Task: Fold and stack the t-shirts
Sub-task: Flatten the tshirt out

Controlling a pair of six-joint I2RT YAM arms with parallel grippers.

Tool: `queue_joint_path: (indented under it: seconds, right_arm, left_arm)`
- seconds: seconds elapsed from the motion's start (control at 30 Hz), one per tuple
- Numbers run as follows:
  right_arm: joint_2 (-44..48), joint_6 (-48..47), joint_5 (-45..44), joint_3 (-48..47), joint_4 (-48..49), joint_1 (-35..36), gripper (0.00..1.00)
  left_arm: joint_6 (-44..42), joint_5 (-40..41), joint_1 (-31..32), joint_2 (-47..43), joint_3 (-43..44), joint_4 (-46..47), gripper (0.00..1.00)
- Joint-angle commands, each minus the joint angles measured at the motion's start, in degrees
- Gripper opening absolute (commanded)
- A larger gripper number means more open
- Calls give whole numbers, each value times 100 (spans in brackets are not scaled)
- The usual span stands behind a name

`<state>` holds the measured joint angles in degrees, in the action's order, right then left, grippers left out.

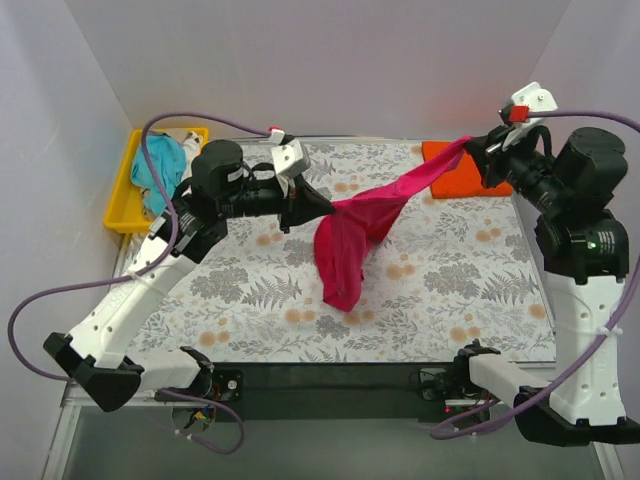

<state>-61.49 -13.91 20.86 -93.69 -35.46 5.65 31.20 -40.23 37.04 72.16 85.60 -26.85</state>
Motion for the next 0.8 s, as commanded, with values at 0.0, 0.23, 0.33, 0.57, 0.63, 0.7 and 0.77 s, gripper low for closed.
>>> queue_joint_path:
  seconds: [0.0, 0.23, 0.33, 0.57, 0.63, 0.7, 0.77]
  right_arm:
    - [-152, -7, 73, -421, 22, 6, 1]
    - [-801, 416, 972, 550, 416, 741, 1]
    - [-1222, 232, 824, 992, 601, 1462, 1]
    - [-2585, -50, 94, 942, 1138, 2335, 1]
    - [-2981, -59, -12, 573, 1217, 2362, 1]
    - [-3340, -59, -30, 109, 1209, 2371, 1]
    - [-3518, 2, 119, -148, 1182, 2405, 1]
  left_arm:
    - [580, -345, -371, -623, -560, -540, 0]
    - [-244, -285, -1891, -1845, -2819, -1393, 0]
    - [-404, -92, -2077, -2004, -3592, -1376, 0]
    - [113, 863, -2596, -1487, -4192, -744, 0]
    - [263, 1261, -2814, -936, -4087, -629, 0]
    - [413, 1395, -3070, -530, -4008, -584, 0]
    - [605, 1194, -3482, 24, -3824, -549, 0]
